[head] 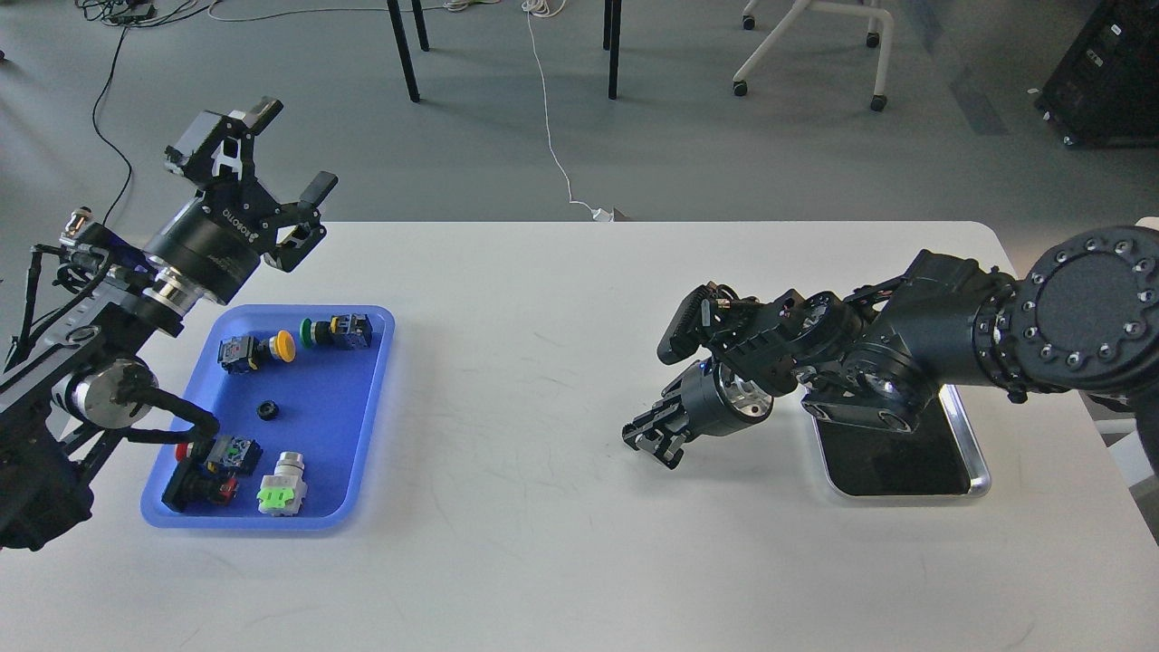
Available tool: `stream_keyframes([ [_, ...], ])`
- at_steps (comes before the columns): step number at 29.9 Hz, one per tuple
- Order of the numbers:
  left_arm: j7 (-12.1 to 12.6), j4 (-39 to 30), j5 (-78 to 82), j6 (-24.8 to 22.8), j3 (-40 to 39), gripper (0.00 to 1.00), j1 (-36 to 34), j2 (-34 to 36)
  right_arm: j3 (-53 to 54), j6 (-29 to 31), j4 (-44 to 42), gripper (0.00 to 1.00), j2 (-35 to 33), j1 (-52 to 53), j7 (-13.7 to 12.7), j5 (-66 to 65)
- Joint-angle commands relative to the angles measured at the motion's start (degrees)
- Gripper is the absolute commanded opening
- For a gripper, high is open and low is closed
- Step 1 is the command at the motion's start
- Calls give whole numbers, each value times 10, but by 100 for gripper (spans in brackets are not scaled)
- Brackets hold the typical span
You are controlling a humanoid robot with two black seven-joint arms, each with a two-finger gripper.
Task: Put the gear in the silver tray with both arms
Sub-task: 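Close the right gripper on the black gear, then carry the gear with the right gripper over the silver tray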
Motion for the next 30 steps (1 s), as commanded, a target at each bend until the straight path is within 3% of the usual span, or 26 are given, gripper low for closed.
stream_keyframes([
  [1,0,0,0,0,0,98,0,0,5,0,0,14,0,7,0,6],
  [12,0,0,0,0,0,98,0,-1,19,0,28,14,-6,65,0,14],
  [20,0,-4,0,0,0,98,0,-2,9,2,52,15,-163,84,0,-24],
  [30,0,-11,0,0,2,98,0,-10,8,1,42,15,-331,16,0,-99],
])
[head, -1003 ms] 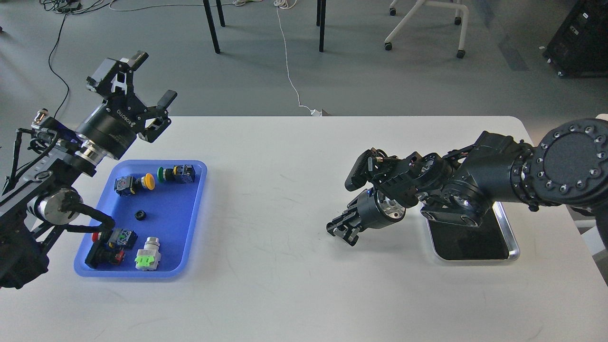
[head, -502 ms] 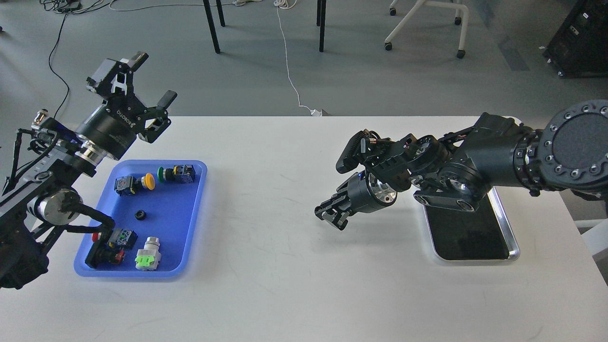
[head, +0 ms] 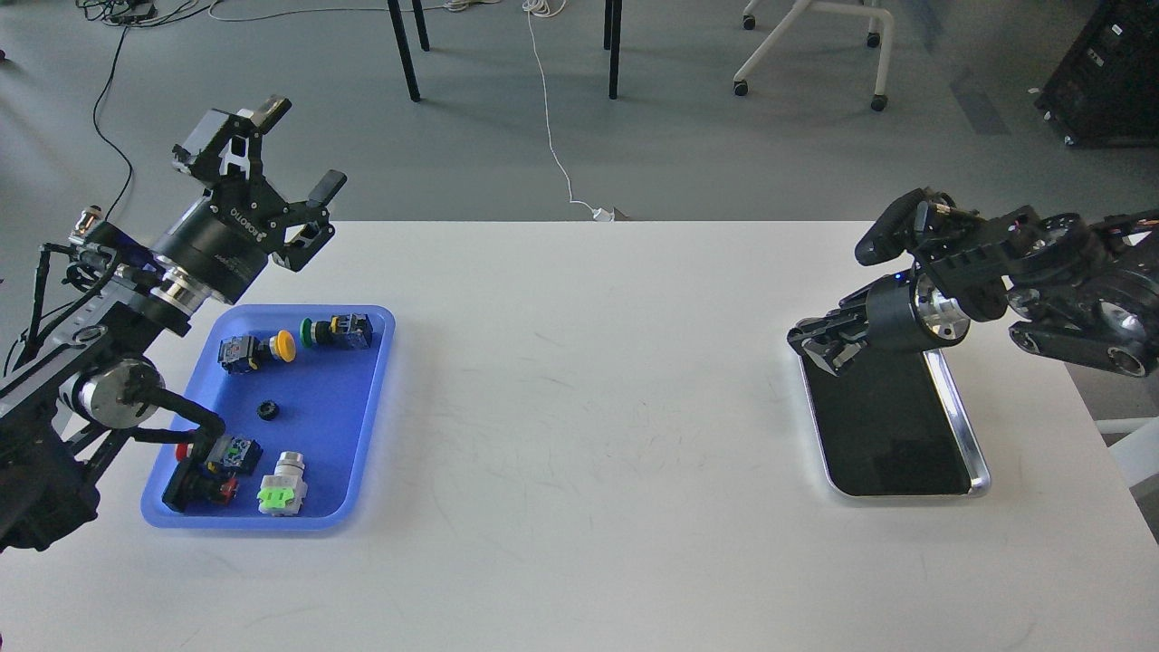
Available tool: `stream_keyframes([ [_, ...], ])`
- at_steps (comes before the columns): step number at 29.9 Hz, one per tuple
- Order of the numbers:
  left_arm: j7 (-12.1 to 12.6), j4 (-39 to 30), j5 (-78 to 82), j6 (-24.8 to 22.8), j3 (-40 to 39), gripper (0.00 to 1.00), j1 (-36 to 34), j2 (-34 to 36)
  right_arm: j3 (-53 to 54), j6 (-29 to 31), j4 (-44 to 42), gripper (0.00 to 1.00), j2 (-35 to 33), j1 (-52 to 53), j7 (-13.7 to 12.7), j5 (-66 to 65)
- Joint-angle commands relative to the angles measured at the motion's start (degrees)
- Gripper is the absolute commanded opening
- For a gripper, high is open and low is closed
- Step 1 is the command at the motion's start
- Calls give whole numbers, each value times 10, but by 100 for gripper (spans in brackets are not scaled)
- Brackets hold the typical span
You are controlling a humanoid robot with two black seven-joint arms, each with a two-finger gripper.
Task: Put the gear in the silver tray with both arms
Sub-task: 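Carry the gear with the right gripper over the silver tray, then open the right gripper to drop the gear and withdraw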
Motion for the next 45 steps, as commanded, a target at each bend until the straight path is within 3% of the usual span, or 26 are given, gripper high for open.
stream_keyframes([
  [1,0,0,1,0,1,98,0,-3,0,-1,-5,15,-46,-29,0,-18],
  [19,0,-2,1,0,-1,98,0,-3,24,-28,-44,18,-62,-115,0,-19],
  [32,0,-2,1,0,0,98,0,-2,61,-29,-30,79,-70,-115,0,-12],
  [37,0,-2,1,0,3,98,0,-1,119,-26,-9,94,-102,-114,0,1],
  [45,0,-2,6,0,4,98,0,0,292,-23,47,96,-124,-182,0,198],
])
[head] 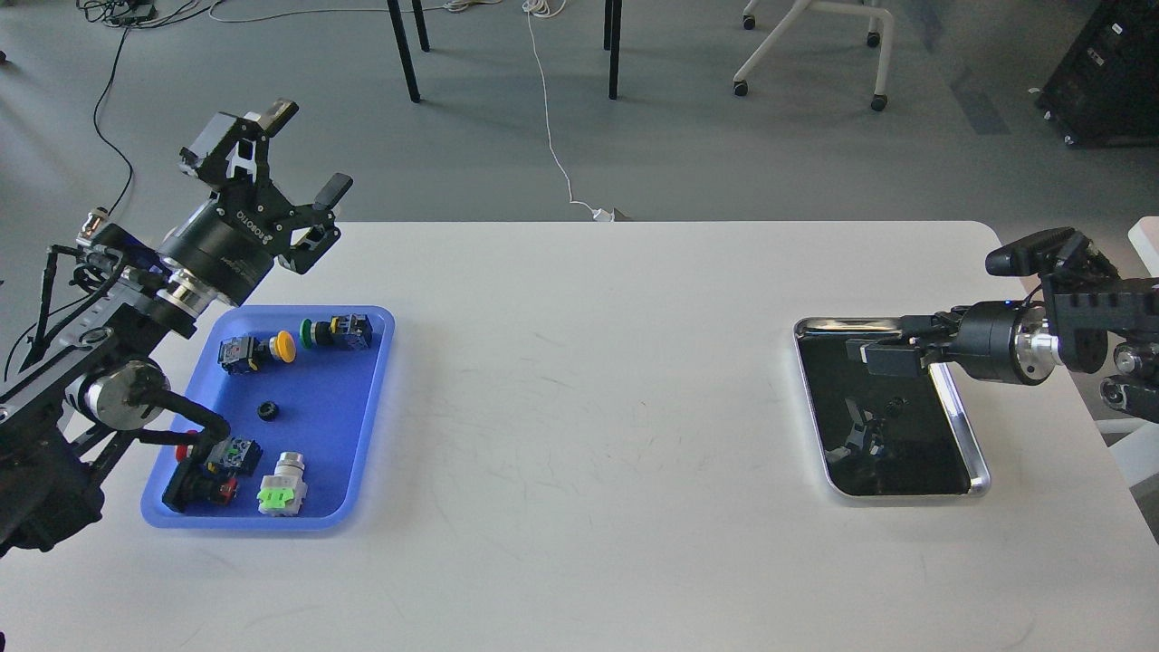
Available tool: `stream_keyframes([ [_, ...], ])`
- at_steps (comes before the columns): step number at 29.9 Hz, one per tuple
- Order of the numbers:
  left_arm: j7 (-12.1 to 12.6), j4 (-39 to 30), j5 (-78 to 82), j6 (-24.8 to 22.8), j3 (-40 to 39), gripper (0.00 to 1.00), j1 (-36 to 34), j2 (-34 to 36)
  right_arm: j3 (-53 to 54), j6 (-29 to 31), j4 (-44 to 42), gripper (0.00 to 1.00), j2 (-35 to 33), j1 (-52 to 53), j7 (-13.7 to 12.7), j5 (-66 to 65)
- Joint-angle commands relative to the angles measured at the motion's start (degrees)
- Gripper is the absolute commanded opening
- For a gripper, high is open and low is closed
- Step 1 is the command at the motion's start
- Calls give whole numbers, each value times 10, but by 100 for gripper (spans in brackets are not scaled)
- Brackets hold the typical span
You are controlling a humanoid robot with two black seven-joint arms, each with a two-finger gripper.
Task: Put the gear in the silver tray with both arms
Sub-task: 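Open the right gripper to drop the gear and withdraw, then lower the left gripper toward another black gear in the blue tray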
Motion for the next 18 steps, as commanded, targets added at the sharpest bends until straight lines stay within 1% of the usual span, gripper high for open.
stream_keyframes([
  [1,0,0,4,0,2,98,0,2,90,1,29,96,-2,-48,0,105],
  [5,0,-12,16,0,5,98,2,4,187,4,43,96,6,-120,0,220],
  [8,0,-37,78,0,5,98,16,15,261,6,44,96,20,-177,0,300],
  [10,0,-63,147,0,5,98,24,29,312,17,44,96,36,-222,0,351],
  [13,0,-104,248,0,5,98,36,46,375,41,44,96,40,-264,0,403],
  [15,0,-136,356,0,5,98,40,68,417,72,44,96,41,-293,0,440],
  [18,0,-162,493,0,5,98,44,91,453,117,43,96,39,-316,0,487],
])
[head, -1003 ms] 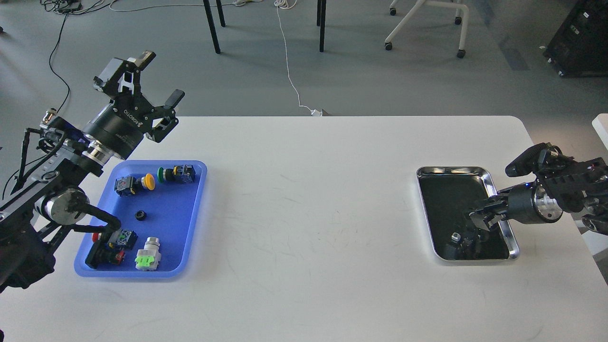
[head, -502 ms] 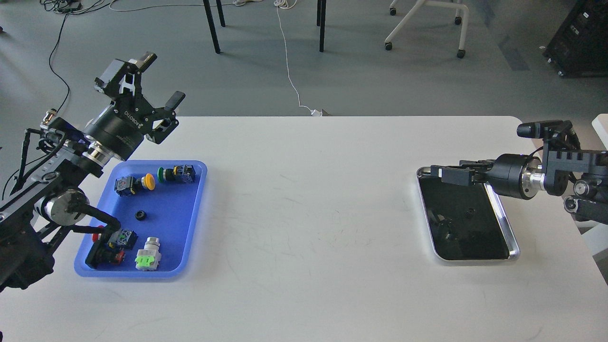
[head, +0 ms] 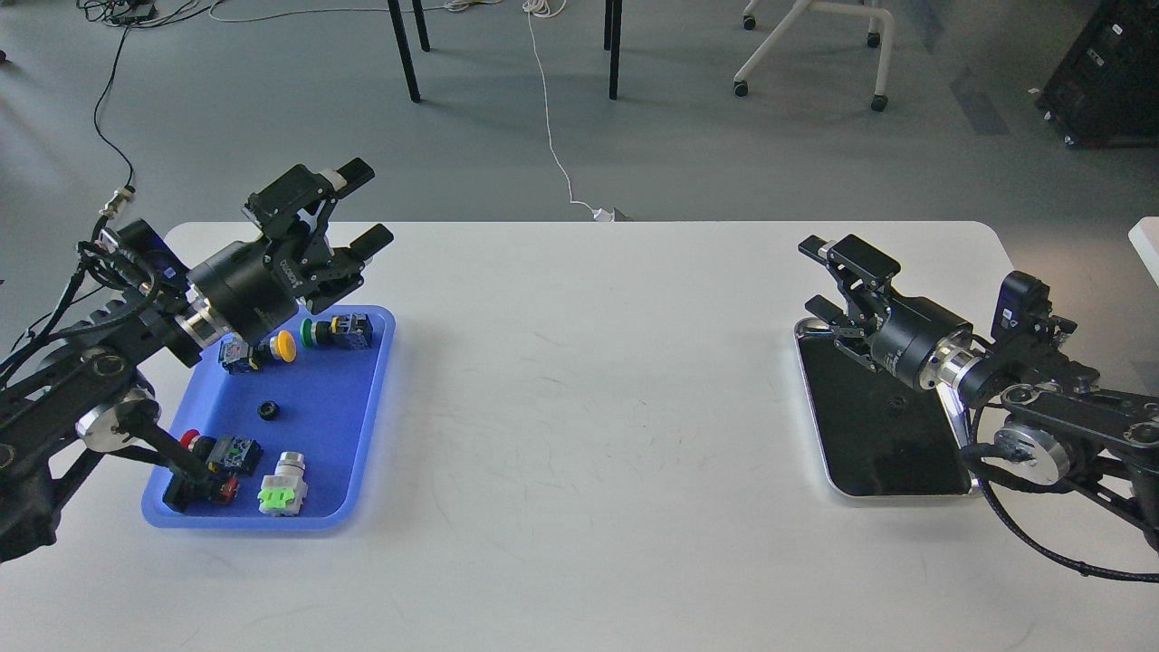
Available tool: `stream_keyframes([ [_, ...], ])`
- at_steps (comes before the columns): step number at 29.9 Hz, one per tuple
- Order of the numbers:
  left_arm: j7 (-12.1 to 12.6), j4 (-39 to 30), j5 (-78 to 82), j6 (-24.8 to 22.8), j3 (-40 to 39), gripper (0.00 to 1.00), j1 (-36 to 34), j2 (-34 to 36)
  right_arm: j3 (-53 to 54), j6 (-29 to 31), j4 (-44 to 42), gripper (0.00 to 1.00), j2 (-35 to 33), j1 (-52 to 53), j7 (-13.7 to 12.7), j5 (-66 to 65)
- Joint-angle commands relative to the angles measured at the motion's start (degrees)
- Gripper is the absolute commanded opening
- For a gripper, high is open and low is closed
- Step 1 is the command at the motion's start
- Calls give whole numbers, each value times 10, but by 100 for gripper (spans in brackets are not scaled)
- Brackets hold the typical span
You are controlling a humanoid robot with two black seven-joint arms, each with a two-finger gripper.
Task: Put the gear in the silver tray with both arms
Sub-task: 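Lower the left gripper toward another black gear in the blue tray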
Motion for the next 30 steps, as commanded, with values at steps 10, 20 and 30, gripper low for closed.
stream_keyframes([
  [10,0,-43,520,189,121,98,-2,132,67,97,-2,96,1,-48,0,112],
  [20,0,33,619,209,136,97,-15,130,67,97,-2,96,15,-50,0,111],
  [30,0,117,619,206,228,89,-73,96,68,97,-2,96,14,-56,0,110],
])
